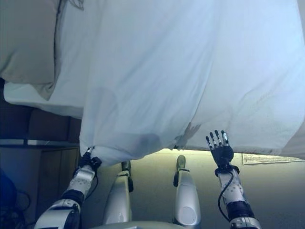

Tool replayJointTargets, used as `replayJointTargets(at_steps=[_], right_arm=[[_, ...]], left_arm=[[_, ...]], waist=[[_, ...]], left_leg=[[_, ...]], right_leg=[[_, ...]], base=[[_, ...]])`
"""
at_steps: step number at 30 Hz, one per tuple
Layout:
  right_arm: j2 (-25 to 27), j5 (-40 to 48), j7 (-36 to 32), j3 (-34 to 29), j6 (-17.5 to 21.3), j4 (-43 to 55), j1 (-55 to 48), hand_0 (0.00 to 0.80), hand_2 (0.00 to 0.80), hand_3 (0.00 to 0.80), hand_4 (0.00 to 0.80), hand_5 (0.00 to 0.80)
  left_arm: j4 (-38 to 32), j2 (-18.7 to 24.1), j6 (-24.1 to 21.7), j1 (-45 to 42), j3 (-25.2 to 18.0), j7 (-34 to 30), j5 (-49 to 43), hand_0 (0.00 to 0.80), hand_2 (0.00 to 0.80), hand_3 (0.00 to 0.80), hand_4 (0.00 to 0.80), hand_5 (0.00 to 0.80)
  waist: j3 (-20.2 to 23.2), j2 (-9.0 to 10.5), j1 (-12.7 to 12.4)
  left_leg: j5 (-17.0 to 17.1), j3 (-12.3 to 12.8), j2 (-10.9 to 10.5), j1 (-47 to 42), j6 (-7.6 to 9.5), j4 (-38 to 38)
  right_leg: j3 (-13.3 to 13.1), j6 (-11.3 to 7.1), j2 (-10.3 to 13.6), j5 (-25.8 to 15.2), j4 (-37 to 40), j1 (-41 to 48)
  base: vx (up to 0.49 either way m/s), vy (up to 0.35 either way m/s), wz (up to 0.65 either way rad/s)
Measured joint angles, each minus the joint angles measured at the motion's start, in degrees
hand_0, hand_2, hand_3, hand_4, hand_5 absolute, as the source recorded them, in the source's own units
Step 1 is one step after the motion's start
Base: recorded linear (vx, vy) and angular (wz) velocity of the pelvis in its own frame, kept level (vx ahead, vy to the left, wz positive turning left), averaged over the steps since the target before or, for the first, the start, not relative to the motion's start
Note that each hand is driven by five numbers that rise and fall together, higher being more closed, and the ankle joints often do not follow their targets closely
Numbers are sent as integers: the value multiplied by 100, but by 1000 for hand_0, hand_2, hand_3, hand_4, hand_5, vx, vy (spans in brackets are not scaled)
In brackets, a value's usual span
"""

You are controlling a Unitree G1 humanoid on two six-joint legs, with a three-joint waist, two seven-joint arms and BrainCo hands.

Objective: Make the bed neatly

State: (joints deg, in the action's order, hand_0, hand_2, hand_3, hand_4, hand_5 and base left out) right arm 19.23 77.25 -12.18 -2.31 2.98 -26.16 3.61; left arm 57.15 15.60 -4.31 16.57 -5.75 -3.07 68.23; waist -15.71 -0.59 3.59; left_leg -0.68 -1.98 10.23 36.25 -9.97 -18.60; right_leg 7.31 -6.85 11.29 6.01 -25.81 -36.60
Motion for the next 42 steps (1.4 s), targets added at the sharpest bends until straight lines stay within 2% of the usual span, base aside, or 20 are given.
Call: replayJointTargets(at_steps=[10, 13, 16, 21, 22, 23, 27, 30, 34, 37, 42], right_arm=[[31, -8, -179, 1, 226, 705, 397, 0, 0, 0, 0, 0], [54, -8, -241, 0, 315, 780, 520, 0, 0, 0, 0, 0], [174, -7, -237, 2, 344, 854, 640, 0, 0, 0, 0, 0], [229, -6, -184, 54, 360, 972, 751, 0, 0, 0, 0, 0], [230, -5, -178, 74, 365, 1035, 751, 0, 0, 0, 0, 0], [235, -2, -174, 92, 385, 1079, 753, 0, 0, 0, 0, 0], [291, 75, -137, 236, 472, 1169, 803, 0, 0, 0, 0, 0], [397, 127, -109, 349, 494, 1249, 876, 0, 0, 0, 0, 0], [390, 294, -103, 381, 560, 1244, 1008, 0, 0, 0, 0, 0], [347, 344, -104, 432, 589, 1240, 1074, 0, 0, 0, 0, 0], [157, 345, -106, 525, 697, 1224, 1092, 0, 0, 0, 0, 0]], left_arm=[[-453, 46, -460, 506, 65, -72, -12, 800, 800, 800, 800, 800], [-580, 130, -595, 619, 240, 4, -275, 800, 800, 800, 800, 800], [-614, 176, -628, 847, 316, 447, -824, 800, 800, 800, 800, 800], [-552, 338, -537, 1180, 604, 1778, -1884, 800, 800, 800, 800, 800], [-492, 386, -460, 1242, 693, 1999, -2081, 675, 675, 675, 675, 675], [-394, 418, -362, 1337, 741, 2190, -2295, 0, 0, 0, 0, 0], [141, 526, 271, 1553, 1000, 2779, -3084, 0, 0, 0, 0, 0], [877, 564, 892, 1545, 1348, 3123, -3937, 0, 0, 0, 0, 0], [1415, 566, 1628, 1153, 1837, 3427, -4924, 0, 0, 0, 0, 0], [1485, 557, 1736, 922, 1930, 3454, -5001, 0, 0, 0, 0, 0], [1586, 586, 1693, 762, 1918, 3455, -5000, 0, 0, 0, 0, 0]], waist=[[-318, 83, -8], [-345, 97, -32], [-356, 109, -82], [-361, 115, -11], [-361, 114, 7], [-362, 115, 15], [-375, 135, 16], [-426, 169, 14], [-649, 374, -1], [-852, 486, -53], [-927, 496, -144]], left_leg=[[-37, -172, -140, 1310, -7, -703], [-74, -292, -155, 1672, -18, -931], [-74, -310, -184, 1965, -21, -1032], [-65, -336, -187, 2306, -23, -1118], [-51, -330, -186, 2333, -48, -1125], [-52, -325, -185, 2361, -47, -1125], [-51, -325, -152, 2471, -48, -1157], [-52, -322, -151, 2494, -48, -1147], [-40, -323, -153, 2501, -36, -1136], [2, -328, -175, 2415, -19, -1095], [43, -303, -226, 1853, 35, -869]], right_leg=[[-82, 55, 175, 256, -987, -1357], [-108, 88, 195, 384, -1277, -1673], [-127, 110, 192, 398, -1435, -1996], [-129, 114, 193, 388, -1491, -2311], [-125, 110, 191, 385, -1485, -2325], [-121, 107, 190, 384, -1477, -2341], [-69, 105, 174, 383, -1424, -2386], [-59, 103, 181, 384, -1403, -2391], [-57, 103, 192, 385, -1413, -2406], [-55, 97, 232, 381, -1406, -2316], [-34, 52, 294, 356, -1222, -1753]], base=[[-83, 62, 9], [-21, 30, 15], [-60, 46, 1], [-32, 57, 1], [0, 0, 0], [0, 0, 0], [0, 0, 0], [-6, 3, 1], [6, -7, 1], [47, -31, 8], [45, -8, 6]])
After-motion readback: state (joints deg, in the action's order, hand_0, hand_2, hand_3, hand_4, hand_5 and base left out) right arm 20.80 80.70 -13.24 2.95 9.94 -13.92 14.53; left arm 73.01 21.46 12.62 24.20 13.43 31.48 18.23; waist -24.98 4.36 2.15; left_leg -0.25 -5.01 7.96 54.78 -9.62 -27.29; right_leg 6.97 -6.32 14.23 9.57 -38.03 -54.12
